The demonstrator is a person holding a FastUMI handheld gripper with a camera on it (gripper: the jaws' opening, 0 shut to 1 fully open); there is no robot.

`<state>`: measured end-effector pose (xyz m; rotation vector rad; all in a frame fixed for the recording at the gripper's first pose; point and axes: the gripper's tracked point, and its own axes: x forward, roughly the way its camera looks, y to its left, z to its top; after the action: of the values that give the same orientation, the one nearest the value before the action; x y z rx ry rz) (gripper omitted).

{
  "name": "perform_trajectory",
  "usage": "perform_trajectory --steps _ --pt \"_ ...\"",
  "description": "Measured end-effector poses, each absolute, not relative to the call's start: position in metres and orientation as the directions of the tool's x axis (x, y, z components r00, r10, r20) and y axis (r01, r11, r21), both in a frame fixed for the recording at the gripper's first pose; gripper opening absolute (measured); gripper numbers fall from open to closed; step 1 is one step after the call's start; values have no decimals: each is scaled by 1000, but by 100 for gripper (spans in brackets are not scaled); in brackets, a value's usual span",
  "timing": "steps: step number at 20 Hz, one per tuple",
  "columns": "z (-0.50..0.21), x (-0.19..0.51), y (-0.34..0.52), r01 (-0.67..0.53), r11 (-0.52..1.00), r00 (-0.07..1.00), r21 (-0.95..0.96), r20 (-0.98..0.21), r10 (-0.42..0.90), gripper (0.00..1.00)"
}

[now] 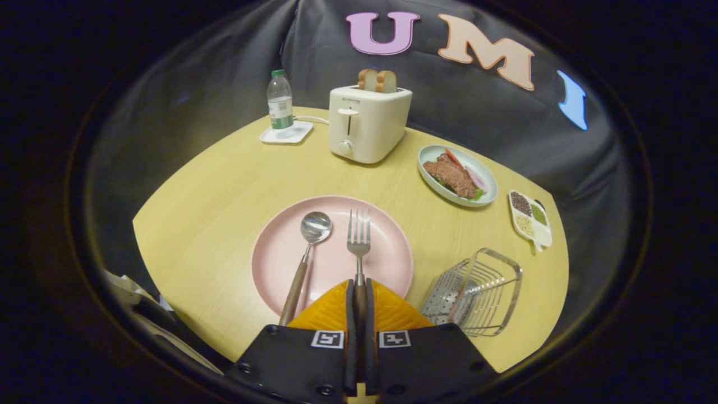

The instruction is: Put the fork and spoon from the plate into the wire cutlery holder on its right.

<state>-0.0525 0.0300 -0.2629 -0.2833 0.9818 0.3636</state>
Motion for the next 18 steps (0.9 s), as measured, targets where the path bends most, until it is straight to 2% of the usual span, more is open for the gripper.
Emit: perform_trajectory --steps 6,14,18 --pt "-227 -53 -2 -424 906 435 -2 -878 201 9" --pt "-205 -54 -56 -487 870 398 -72 -905 148 9" --pt "-204 -54 -79 -471 878 394 -84 -910 125 9"
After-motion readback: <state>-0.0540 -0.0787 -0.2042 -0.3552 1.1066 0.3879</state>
